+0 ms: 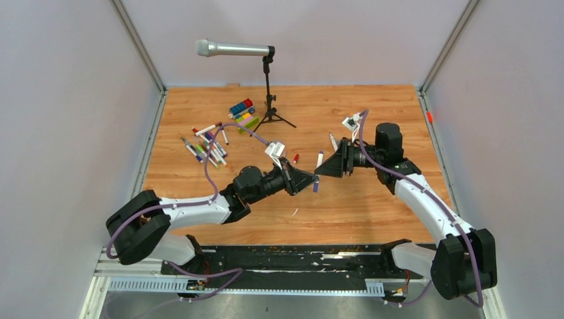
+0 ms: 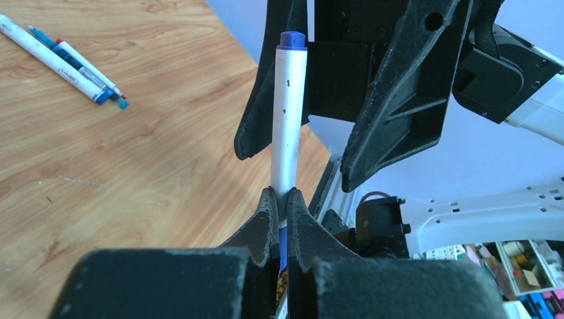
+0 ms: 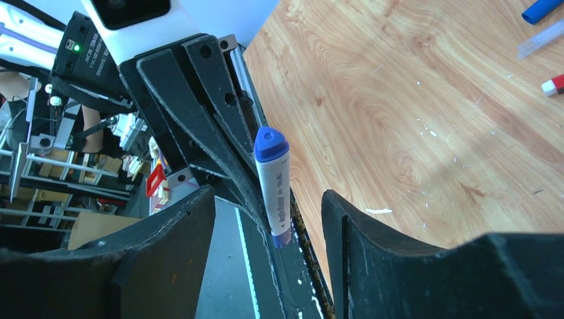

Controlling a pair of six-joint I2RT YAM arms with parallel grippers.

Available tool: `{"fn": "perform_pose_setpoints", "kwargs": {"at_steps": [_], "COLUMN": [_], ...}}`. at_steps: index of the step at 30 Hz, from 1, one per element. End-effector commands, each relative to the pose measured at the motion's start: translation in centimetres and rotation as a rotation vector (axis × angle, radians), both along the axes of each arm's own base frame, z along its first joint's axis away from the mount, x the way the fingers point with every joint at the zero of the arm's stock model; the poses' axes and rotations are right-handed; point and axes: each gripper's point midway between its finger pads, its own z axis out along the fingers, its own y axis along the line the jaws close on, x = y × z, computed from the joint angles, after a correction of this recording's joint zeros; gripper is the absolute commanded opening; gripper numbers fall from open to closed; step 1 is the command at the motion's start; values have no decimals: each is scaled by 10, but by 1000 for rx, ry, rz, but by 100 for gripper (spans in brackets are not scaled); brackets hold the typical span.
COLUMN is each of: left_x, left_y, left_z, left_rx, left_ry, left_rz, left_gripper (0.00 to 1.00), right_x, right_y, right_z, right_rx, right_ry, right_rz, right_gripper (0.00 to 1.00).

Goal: Open the pen caps
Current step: Open the pen cap from the pen.

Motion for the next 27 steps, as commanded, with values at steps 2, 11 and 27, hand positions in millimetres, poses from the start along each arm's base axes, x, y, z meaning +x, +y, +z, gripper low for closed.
{"fn": "perform_pose_setpoints", "kwargs": {"at_steps": [2, 11, 27], "left_x": [2, -1, -30], "left_y": [-11, -16, -22], "left_z": [28, 24, 2], "left_rx": [-90, -85, -150], "left_ry": [-31, -17, 77], "left_rz": [-2, -17, -179], "left_gripper": [0, 4, 65], "right_x": [10, 7, 5], "right_y": [3, 7, 4], "right_z": [7, 5, 16], "right_rx": [28, 52, 67], "right_ry": [-18, 4, -23], "right_rz": [-51, -33, -25], "right_gripper": [56, 0, 0]}}
